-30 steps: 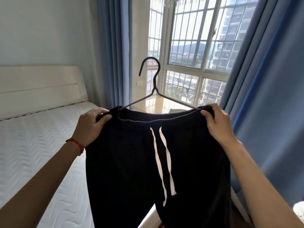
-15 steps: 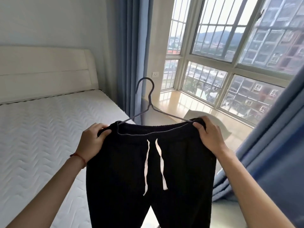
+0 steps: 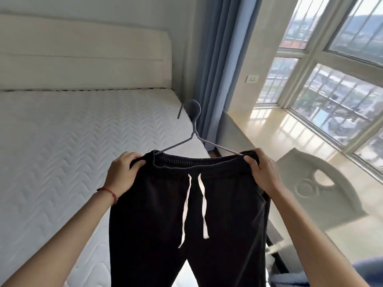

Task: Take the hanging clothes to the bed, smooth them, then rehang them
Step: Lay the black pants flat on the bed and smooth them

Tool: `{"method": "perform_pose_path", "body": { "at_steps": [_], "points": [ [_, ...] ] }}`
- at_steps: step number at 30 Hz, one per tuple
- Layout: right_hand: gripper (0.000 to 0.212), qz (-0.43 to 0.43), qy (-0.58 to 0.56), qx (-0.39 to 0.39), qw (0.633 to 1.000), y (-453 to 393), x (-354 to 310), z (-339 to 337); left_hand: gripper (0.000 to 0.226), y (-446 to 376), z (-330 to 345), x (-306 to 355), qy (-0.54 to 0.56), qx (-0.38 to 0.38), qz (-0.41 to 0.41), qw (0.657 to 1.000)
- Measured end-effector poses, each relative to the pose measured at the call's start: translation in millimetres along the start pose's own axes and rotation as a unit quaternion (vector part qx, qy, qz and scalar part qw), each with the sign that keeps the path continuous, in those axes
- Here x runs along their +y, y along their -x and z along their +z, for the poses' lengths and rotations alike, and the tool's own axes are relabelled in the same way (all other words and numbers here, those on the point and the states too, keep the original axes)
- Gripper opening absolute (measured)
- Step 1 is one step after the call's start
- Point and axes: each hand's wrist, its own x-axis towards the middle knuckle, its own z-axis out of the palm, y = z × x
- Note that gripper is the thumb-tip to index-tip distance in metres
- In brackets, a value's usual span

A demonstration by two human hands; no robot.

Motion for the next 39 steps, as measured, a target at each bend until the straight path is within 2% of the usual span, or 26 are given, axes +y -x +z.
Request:
{"method": "perform_pose_path", "body": {
  "at_steps": [6, 11, 18, 21, 23, 26, 29, 32, 36, 39],
  "points": [
    [0.017, -0.026, -0.046, -0.101, 0.994, -84.3, 59.4, 51.6, 0.019, -52.2, 61.1, -15.3, -0.076, -0.017, -0.069, 0.995],
    [0.029, -0.028, -0.044, -0.161, 0.986, -139.7, 97.9, 114.5, 0.022, -92.2, 114.9, -49.7, -0.135, -0.034, -0.112, 0.984],
    [0.032, -0.008, -0.035, -0.200, 0.979, -184.5, 164.4, 259.3, 0.024, -126.7, 209.9, -147.8, -0.215, -0.046, -0.177, 0.959],
    [0.044, 0.037, -0.009, -0.198, 0.979, -183.7, 201.3, 329.3, 0.037, -122.8, 260.6, -197.9, -0.245, -0.036, -0.196, 0.949],
    [0.051, 0.086, -0.003, -0.215, 0.973, -169.4, 225.8, 362.8, 0.049, -105.2, 288.1, -223.0, -0.224, -0.047, -0.224, 0.947],
    [0.050, 0.127, -0.025, -0.244, 0.961, -125.8, 255.8, 391.3, 0.052, -54.0, 313.6, -251.9, -0.178, -0.080, -0.281, 0.940],
    [0.040, 0.167, -0.079, -0.237, 0.954, -65.2, 267.8, 403.5, 0.048, 14.3, 320.2, -272.5, -0.150, -0.084, -0.327, 0.929],
    [0.024, 0.212, -0.129, -0.233, 0.940, 3.6, 257.5, 409.8, 0.049, 81.9, 312.0, -279.2, -0.141, -0.074, -0.405, 0.900],
    [0.022, 0.293, -0.197, -0.345, 0.870, 95.9, 217.9, 410.3, 0.055, 158.4, 292.5, -273.8, -0.123, -0.081, -0.518, 0.842],
    [0.011, 0.320, -0.167, -0.459, 0.812, 157.0, 189.1, 415.1, 0.055, 197.5, 278.0, -269.9, -0.073, -0.089, -0.589, 0.800]
  ]
}}
